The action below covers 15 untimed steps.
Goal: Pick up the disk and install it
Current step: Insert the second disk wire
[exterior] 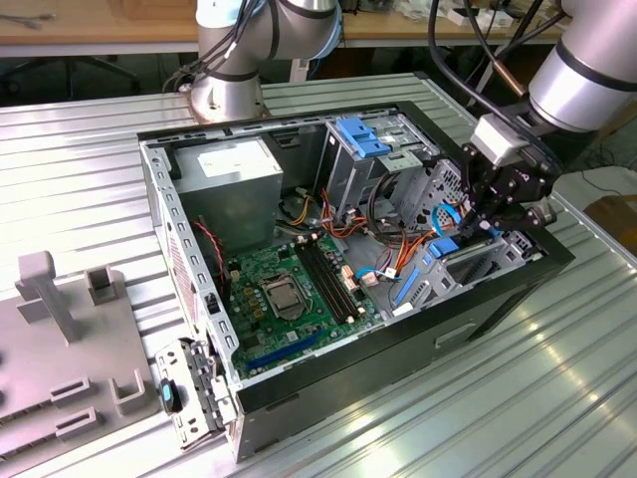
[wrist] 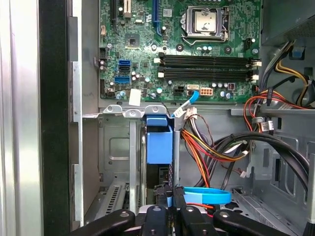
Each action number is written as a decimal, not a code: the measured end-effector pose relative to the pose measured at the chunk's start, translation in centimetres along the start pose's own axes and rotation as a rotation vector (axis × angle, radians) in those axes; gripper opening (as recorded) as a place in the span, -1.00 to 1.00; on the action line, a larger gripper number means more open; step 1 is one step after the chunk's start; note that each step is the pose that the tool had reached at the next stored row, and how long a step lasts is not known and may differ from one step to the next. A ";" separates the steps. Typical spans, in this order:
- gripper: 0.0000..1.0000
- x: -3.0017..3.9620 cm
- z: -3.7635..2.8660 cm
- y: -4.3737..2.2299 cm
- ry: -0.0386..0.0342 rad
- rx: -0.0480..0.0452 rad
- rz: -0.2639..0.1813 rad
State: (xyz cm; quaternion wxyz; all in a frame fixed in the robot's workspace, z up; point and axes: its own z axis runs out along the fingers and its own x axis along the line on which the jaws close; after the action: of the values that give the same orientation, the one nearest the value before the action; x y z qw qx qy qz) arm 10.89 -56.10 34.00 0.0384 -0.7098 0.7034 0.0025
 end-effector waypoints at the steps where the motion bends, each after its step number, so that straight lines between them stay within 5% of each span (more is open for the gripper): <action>1: -0.67 0.00 0.00 0.00 -0.0001 0.0000 0.000; 15: -0.67 0.55 -0.03 0.00 -0.0006 0.0000 0.000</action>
State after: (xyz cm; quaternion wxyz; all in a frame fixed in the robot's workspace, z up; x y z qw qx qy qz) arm 10.89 -56.66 34.00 0.0386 -0.7098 0.7033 0.0027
